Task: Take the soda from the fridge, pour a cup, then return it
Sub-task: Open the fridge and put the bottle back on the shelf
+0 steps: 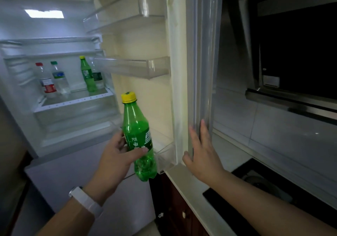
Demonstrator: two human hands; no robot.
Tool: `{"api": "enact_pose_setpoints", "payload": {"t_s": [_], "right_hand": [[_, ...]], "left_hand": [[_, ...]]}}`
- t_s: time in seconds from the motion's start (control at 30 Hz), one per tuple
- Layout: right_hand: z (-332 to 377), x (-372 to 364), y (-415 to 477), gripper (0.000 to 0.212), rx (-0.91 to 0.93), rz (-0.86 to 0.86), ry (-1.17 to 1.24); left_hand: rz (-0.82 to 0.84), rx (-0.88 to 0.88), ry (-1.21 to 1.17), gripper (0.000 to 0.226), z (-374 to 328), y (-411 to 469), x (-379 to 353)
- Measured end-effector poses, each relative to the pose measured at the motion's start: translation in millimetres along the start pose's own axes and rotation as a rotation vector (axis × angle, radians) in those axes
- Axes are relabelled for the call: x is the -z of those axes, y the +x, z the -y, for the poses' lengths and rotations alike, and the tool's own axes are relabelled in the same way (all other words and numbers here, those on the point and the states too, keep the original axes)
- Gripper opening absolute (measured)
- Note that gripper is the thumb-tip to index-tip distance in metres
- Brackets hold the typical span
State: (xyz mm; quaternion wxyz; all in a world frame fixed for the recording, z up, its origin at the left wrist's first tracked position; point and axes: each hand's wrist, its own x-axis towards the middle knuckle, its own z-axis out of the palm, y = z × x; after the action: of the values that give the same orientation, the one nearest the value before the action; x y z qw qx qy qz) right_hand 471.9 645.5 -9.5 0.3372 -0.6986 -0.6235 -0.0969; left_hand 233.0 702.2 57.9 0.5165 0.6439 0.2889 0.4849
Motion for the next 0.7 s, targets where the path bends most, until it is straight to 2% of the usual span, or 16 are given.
{"api": "enact_pose_setpoints", "payload": {"t_s": [0.4,0.53,0.7], "right_hand": [[-69.2,1.7,34.4,0.080,-0.041,-0.003,-0.046],[-71.2,3.4,38.2,0.074,-0.090,-0.004,0.014],[-50.7,2.3,37.3,0.056,-0.066,-0.109,0.096]], "left_hand": [[0.032,0.009,0.026,0.054,14.5,28.2,-37.0],[0.033,0.032,0.013,0.055,15.7,35.0,-37.6],[-0.021,0.048,0.002,0.054,17.3,45.8,-26.4]]}}
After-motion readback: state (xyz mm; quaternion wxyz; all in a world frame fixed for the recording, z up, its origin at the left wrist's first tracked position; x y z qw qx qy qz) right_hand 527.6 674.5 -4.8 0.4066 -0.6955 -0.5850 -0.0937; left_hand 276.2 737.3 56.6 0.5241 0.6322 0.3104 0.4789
